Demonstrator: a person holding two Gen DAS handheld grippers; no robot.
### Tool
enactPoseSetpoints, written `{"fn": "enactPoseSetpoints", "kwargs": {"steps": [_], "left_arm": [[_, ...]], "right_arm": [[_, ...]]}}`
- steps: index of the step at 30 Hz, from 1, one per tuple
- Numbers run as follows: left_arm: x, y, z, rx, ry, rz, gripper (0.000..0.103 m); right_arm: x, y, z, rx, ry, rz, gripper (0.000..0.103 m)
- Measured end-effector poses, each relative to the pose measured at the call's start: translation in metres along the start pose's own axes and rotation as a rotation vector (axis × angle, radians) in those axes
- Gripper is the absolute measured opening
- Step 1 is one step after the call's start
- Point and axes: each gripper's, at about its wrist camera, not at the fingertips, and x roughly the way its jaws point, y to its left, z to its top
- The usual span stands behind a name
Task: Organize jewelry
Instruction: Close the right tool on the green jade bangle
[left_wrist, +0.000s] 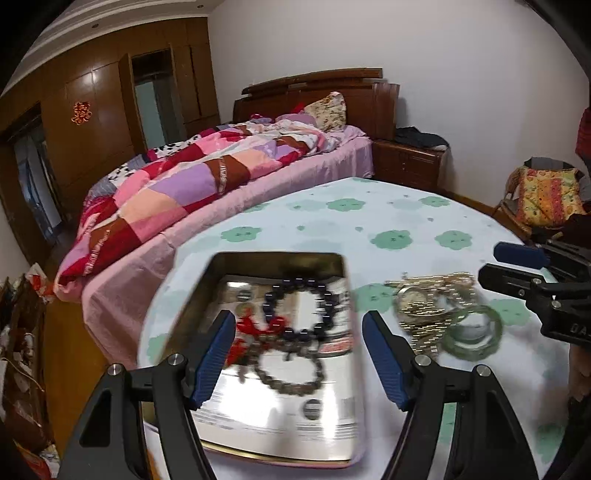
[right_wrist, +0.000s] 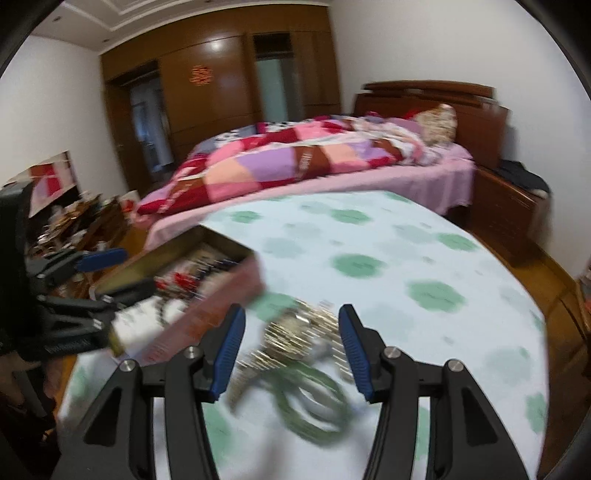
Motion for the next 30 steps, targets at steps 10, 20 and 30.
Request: {"fn": "enactPoseSetpoints", "kwargs": {"steps": [10,20,30], "left_arm": [[0.009,-0.062,-0.011,0.093,0.035,-0.107,0.069],[0.035,-0.081,-0.017,0.104,0.103,-0.157,0.061],[0.044,-0.077,-0.016,0.082,0.117,-0.169,0.059]], "right_arm": [[0.004,-0.026,-0.033,0.049,0.082,-0.042,0.051],[0.009,-0.029,-0.043,0.041,0.105,-0.011,0.047],[0.015,-0.021,-0.047,0.005,0.138,0.021,0.014]]}}
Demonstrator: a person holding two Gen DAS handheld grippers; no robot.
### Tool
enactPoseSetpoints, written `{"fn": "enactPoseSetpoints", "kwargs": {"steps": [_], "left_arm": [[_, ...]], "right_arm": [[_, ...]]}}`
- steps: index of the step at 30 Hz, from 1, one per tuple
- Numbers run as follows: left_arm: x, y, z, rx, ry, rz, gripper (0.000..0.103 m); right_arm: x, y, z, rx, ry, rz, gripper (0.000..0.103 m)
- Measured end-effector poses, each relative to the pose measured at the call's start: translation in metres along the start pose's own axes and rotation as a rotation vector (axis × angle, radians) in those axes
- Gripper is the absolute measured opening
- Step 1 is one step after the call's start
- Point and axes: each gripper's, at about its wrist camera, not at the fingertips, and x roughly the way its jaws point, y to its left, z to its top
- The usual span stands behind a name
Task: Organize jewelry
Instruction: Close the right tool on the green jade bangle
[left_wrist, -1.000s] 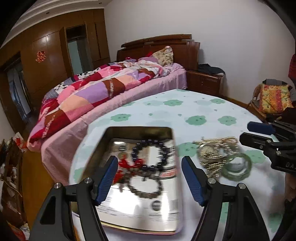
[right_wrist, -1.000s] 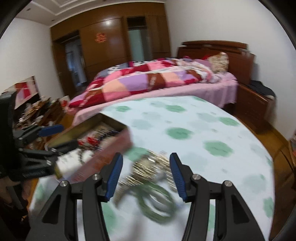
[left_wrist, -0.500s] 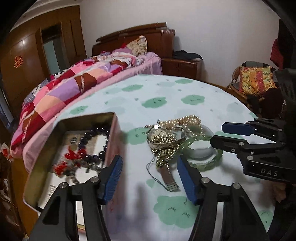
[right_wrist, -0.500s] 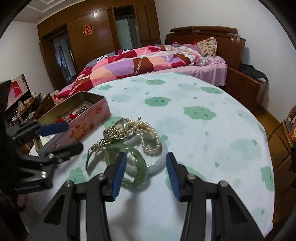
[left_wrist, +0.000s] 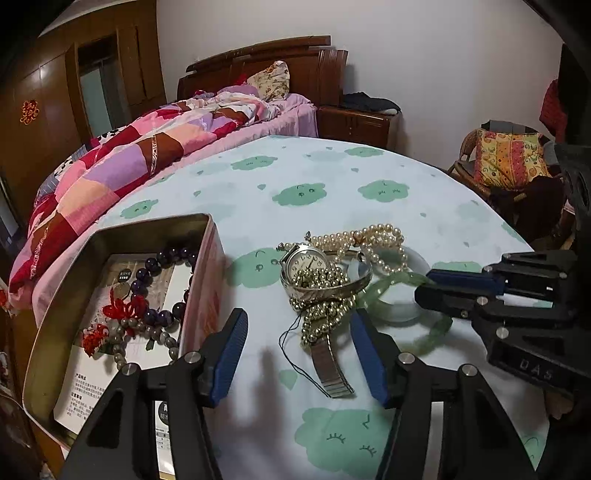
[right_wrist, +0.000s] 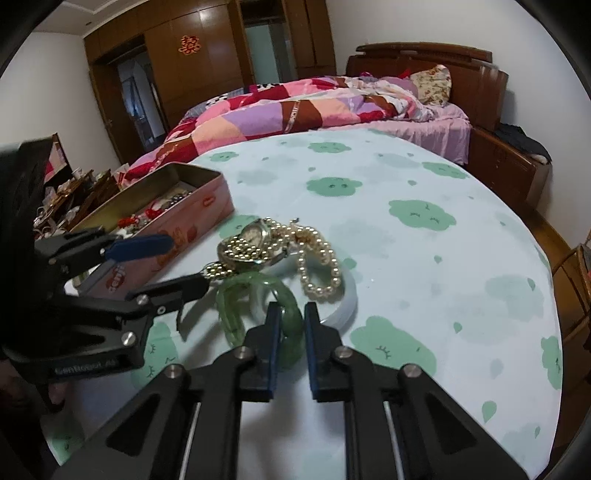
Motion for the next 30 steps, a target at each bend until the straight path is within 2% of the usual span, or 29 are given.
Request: {"fn": "enactPoseSetpoints", "kwargs": {"steps": [7,14,21,30], "left_arm": [[0.001,0.001,0.003,0.007,0.003,-0.001,0.059],[0.009,-0.003,0.002,0.026,0.030,-0.025,0.058],[0.014,-0.008,0.015,0.050,0.007,-0.022,0.057],[0.031,-0.018,0.021,0.088,0.032,-0.058,0.055]], "right_arm": [[-0.011,-0.006,-0.003,0.033,-0.058,-0.003,0.011],[-0.019,-0.011,-0.006,0.046,-0.064,-0.009,0.011],[-0.019,-0.019,-0.007,0.074,-0.068,-0.013,0.011],[-0.018,-0.022,-0.007,0.089,-0.067,-0.006,0.011]]}}
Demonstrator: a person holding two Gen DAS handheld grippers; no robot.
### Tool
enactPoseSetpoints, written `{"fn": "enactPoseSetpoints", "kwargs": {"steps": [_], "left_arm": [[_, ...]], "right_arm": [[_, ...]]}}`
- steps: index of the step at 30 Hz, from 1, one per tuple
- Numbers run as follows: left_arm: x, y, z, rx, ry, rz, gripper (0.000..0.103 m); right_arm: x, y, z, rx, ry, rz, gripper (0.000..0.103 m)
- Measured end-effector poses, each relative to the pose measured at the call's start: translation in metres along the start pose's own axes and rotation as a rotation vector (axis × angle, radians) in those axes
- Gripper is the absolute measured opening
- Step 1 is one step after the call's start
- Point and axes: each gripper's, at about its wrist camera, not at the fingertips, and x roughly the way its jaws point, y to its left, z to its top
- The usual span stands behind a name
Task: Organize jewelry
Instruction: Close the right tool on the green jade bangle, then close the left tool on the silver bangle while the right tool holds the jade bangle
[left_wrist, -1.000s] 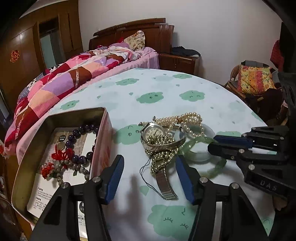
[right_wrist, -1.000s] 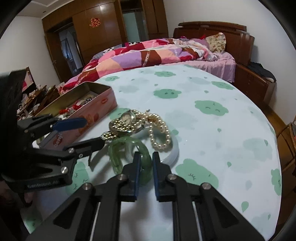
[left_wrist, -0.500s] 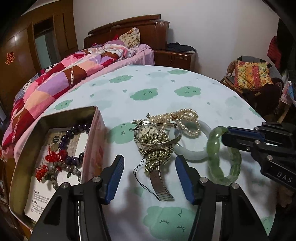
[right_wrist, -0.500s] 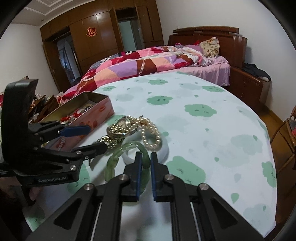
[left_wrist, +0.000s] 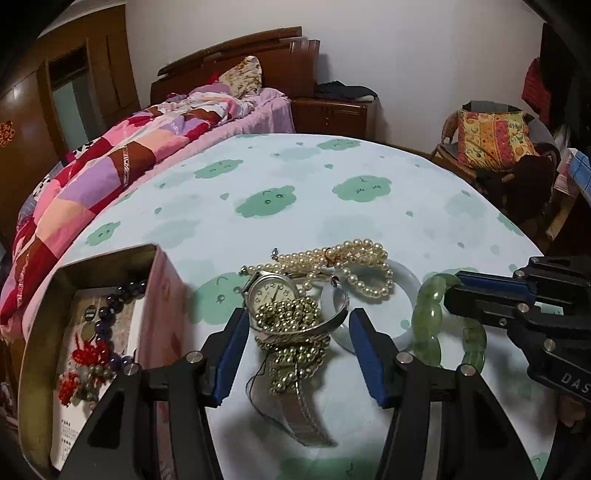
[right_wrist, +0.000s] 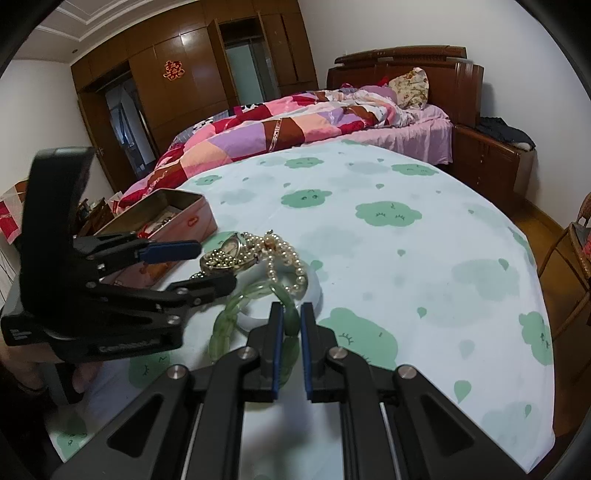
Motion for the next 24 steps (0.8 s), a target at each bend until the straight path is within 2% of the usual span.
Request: {"fn": "enactPoseSetpoints", "kwargs": {"steps": [2,3,4,6,15,24], "left_arm": [[-0.001,-0.001,0.001,0.010,-0.002,-0.014,0.048],[-0.001,-0.002,0.001,0.016,0.001,-0.027,0.036],[-0.001,-0.003,0.001,0.019,0.001,-0.033,0.029],[-0.002,-0.006,0.000,0.035,0.001,-0.032,0.025],[-0.008,-0.001,0.002,0.011,-0.006,-0.070,0.008],[-0.046,0.012,0.013,-0.058,-0.097,-0.091,0.006]], "right_arm": [[0.000,0.000,0.000,-0.001,0.000,0.000,0.011],[0.000,0.000,0.000,-0.002,0.001,0.001,0.011],[0.000,0.000,0.000,-0.001,0.001,0.001,0.011],[0.000,0.000,0.000,0.001,0.000,0.001,0.011],[0.000,0.001,0.000,0.000,0.001,0.002,0.011],[0.000,0.002,0.000,-0.005,-0.001,-0.002,0.011]]}}
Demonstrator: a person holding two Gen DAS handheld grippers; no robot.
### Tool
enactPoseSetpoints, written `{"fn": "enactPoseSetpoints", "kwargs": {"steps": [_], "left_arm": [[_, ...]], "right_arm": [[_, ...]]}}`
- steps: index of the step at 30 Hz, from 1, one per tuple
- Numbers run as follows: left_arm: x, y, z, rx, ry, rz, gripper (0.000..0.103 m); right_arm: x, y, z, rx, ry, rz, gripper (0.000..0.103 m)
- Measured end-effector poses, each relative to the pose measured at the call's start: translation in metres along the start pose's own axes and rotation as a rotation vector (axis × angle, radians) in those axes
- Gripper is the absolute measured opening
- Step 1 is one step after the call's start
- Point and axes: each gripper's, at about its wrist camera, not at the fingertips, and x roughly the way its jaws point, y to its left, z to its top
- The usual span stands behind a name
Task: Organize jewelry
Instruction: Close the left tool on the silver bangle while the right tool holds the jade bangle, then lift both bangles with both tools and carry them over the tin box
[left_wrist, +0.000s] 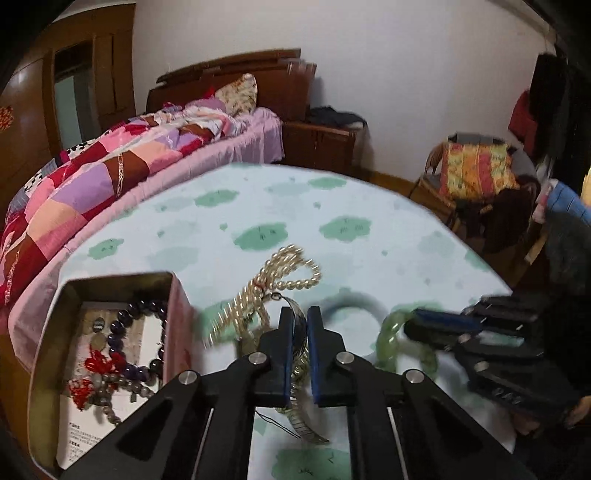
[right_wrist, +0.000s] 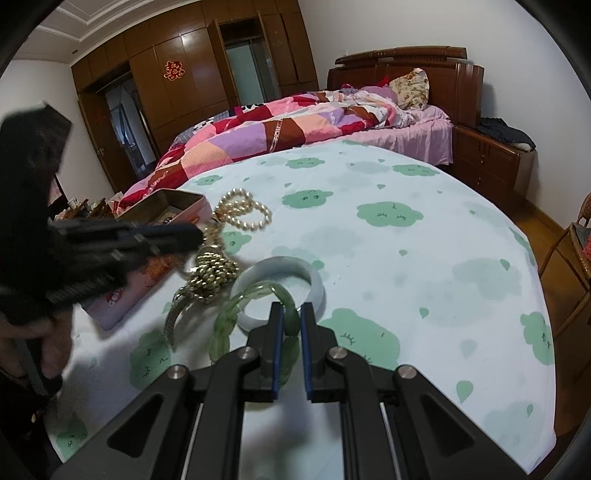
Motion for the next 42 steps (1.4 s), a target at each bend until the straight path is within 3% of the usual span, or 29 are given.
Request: {"fn": "enactPoseSetpoints", "kwargs": {"steps": [10,19,42], "left_arm": [[-0.039,0.000,0.018,-0.037,-0.108,-0.050,0.006],[-0.065,0.009,0.030,-0.058,-0.171,-0.050,0.006],[-0.089,0.042,0.018,-0.091,-0.199,0.037,0.006]], "right_arm": [[0.001,0.001,0.001,-0.006,-0.003,-0.002,0.011],[-0.002,0.002,0.001,-0.009,-0.016,-0.002,0.011],[-0.007,0.042,0.050,-0.111,-0.098,0.045,0.011]]}}
